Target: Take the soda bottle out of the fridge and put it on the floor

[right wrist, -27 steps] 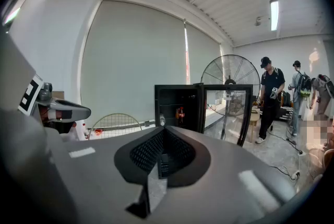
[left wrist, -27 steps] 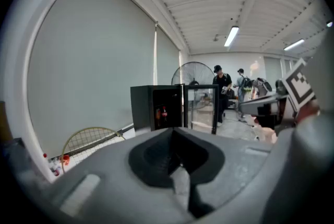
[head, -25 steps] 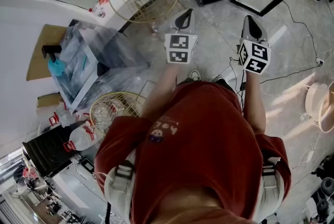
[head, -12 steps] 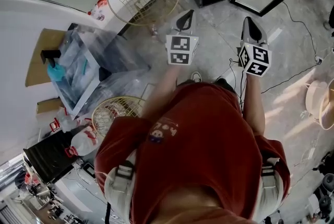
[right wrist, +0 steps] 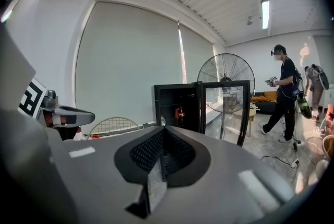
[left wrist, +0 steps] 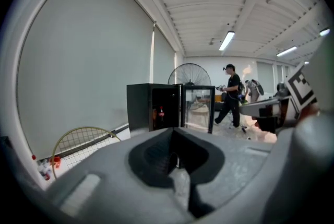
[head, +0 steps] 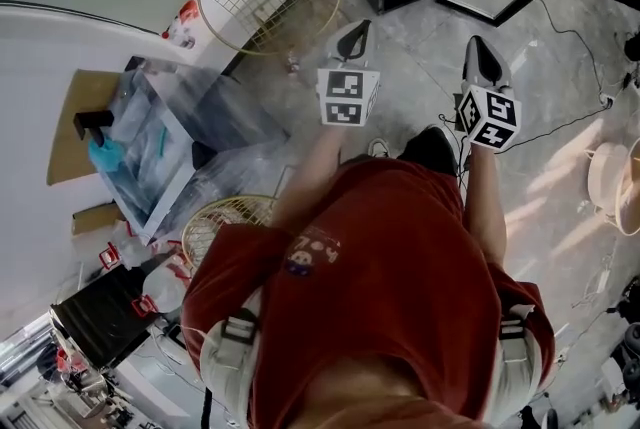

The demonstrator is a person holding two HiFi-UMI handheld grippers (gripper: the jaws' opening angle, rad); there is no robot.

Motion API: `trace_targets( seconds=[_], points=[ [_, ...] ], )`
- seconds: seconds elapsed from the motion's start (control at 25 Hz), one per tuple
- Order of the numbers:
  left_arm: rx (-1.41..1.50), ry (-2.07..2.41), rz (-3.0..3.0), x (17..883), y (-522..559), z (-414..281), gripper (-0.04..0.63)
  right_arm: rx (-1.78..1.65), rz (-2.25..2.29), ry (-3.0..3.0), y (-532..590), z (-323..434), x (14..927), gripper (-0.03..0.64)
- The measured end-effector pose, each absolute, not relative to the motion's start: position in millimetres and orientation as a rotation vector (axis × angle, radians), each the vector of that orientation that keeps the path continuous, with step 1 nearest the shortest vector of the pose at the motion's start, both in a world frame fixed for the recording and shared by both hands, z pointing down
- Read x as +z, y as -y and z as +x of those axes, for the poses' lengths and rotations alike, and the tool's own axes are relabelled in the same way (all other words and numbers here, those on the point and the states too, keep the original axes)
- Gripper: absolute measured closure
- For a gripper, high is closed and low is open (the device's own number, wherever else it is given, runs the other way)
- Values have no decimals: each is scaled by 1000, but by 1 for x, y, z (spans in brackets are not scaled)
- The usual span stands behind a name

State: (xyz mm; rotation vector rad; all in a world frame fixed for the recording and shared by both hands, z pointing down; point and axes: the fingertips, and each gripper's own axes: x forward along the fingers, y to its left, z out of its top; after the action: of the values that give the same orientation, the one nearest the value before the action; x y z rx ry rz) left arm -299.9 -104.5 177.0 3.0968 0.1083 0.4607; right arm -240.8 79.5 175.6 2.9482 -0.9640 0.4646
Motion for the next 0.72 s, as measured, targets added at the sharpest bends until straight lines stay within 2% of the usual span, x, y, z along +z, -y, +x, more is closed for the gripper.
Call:
trace_targets(
  seconds=[0.36,0.72],
  points=[
    [480,-96,3107,185,104,-260,595,492,2985,943,-91,-197,187,615],
    [502,-73,3121,180,81,-181,595,506,3007,955,-118,-115,190,615]
  ],
)
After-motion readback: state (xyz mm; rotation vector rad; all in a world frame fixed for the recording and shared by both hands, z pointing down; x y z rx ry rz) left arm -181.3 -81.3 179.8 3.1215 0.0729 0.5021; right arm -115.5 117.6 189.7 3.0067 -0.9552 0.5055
